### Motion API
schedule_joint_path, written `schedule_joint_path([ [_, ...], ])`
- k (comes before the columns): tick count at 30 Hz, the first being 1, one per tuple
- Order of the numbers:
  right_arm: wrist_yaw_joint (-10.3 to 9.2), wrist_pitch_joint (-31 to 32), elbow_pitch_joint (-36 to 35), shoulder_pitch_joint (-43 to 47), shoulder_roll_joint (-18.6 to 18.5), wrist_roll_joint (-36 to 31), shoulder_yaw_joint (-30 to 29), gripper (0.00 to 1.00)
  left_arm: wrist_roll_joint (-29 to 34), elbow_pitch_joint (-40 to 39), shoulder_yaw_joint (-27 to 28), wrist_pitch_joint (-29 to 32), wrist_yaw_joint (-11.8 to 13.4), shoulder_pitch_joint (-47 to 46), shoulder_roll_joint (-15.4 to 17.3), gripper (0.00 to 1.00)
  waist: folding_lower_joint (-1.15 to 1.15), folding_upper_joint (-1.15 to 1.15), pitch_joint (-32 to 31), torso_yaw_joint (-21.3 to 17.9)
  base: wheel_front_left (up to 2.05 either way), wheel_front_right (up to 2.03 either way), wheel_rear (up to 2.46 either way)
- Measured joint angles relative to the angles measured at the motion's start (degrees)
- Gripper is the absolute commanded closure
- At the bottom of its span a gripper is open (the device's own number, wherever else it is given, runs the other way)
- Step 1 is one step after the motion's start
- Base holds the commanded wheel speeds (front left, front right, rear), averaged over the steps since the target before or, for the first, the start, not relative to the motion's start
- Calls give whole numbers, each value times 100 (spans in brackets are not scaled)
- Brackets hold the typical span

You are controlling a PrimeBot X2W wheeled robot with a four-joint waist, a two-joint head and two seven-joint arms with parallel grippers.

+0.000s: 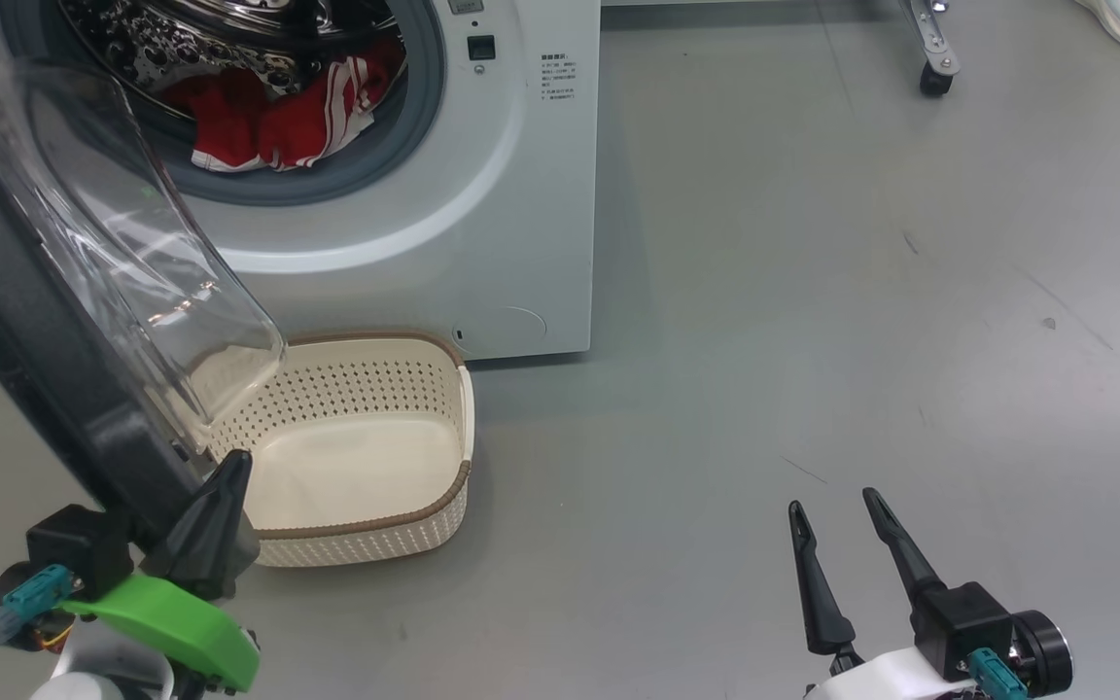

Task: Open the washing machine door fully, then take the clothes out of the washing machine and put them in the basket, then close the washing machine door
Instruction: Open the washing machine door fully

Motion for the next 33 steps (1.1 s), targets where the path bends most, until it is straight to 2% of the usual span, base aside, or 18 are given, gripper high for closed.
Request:
schedule_joint_path([
  [14, -43, 0, 3, 0, 23, 0, -125, 0, 0, 278, -98, -59, -3, -202, -52, 100, 0, 0, -8, 345, 0, 0, 0],
  [33, -42, 0, 153, -8, 34, 1, -40, 0, -201, 755, 103, -304, -3, -347, -70, 100, 0, 0, -16, 1175, 0, 0, 0],
])
